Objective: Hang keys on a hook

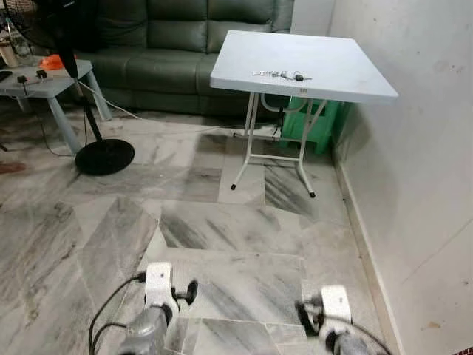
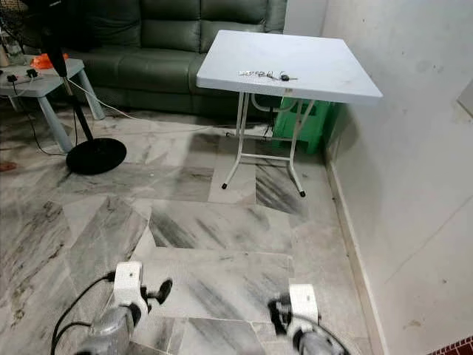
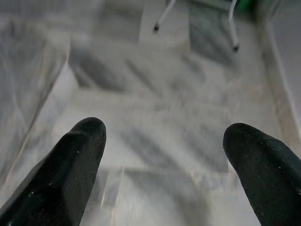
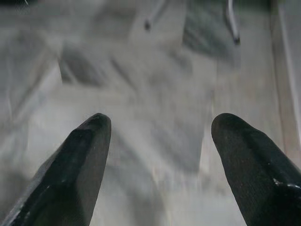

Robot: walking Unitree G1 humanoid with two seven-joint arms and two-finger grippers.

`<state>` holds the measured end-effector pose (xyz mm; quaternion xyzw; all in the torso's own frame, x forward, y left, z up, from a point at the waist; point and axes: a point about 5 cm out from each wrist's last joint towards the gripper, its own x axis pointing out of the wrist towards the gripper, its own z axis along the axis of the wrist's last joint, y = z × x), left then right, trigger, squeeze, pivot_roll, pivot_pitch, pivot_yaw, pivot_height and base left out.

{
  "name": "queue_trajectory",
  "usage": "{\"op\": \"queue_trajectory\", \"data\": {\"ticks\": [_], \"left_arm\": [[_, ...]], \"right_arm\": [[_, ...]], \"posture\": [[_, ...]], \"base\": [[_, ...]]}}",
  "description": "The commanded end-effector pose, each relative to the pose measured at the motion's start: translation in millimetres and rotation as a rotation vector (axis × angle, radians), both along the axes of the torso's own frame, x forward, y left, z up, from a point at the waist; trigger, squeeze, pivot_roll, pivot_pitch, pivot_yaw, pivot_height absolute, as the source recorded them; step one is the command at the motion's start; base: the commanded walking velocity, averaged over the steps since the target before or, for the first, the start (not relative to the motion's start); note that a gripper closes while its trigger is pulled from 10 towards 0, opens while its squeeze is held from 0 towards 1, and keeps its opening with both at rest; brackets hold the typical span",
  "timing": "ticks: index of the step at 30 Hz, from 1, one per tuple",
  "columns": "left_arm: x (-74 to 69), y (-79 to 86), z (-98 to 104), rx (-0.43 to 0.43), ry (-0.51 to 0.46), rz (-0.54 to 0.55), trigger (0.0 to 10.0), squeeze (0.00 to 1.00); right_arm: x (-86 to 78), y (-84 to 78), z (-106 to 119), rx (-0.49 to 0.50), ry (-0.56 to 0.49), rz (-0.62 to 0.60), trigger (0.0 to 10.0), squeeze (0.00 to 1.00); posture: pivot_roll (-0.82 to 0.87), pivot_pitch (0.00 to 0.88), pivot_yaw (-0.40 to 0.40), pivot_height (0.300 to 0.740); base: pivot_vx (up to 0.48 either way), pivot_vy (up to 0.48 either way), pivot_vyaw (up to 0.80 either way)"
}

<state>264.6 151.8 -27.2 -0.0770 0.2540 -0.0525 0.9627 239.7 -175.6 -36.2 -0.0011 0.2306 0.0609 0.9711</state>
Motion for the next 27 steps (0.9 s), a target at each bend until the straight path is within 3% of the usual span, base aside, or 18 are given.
{"op": "queue_trajectory", "data": {"ticks": [1,4,6,12,16,19,27], "left_arm": [[9.6,4.1,11.3,0.009,-0.083,0.001,10.0,0.00],[20.1,5.3,26.1,0.020,-0.191,-0.006,10.0,0.00],[26.7,3.7,41.2,-0.022,-0.314,-0.027,10.0,0.00],[19.7,-1.7,52.6,-0.053,-0.451,-0.045,10.0,0.00],[19.3,-7.1,63.3,-0.074,-0.517,-0.052,10.0,0.00],[22.0,-13.0,84.2,-0.090,-0.606,-0.063,10.0,0.00],[26.6,-12.5,112.3,-0.138,-0.677,-0.040,10.0,0.00]], "right_arm": [[7.4,-0.3,8.9,0.015,-0.072,-0.014,10.0,0.00],[17.8,-0.1,22.5,0.025,-0.174,-0.021,10.0,0.00],[24.1,2.9,40.4,0.062,-0.330,-0.019,10.0,0.00],[12.4,9.5,54.2,0.082,-0.488,0.011,10.0,0.00],[10.4,11.1,63.1,0.088,-0.544,0.001,10.0,0.00],[15.6,17.0,82.6,0.113,-0.610,-0.001,10.0,0.00],[20.1,24.7,114.7,0.145,-0.709,0.015,10.0,0.00]], "posture": [[-0.01,0.000,-0.048,0.740],[-0.01,0.002,-0.050,0.740],[-0.01,0.004,-0.048,0.740],[-0.02,0.021,-0.045,0.740],[-0.02,0.027,-0.045,0.740],[-0.02,0.039,-0.046,0.740],[-0.02,0.047,-0.049,0.740]], "base": [[0.000,0.000,0.00],[0.000,0.000,0.00],[0.000,0.000,0.00],[0.000,0.000,0.00],[0.000,0.000,0.00],[0.000,0.000,0.00],[0.000,0.000,0.00]]}}
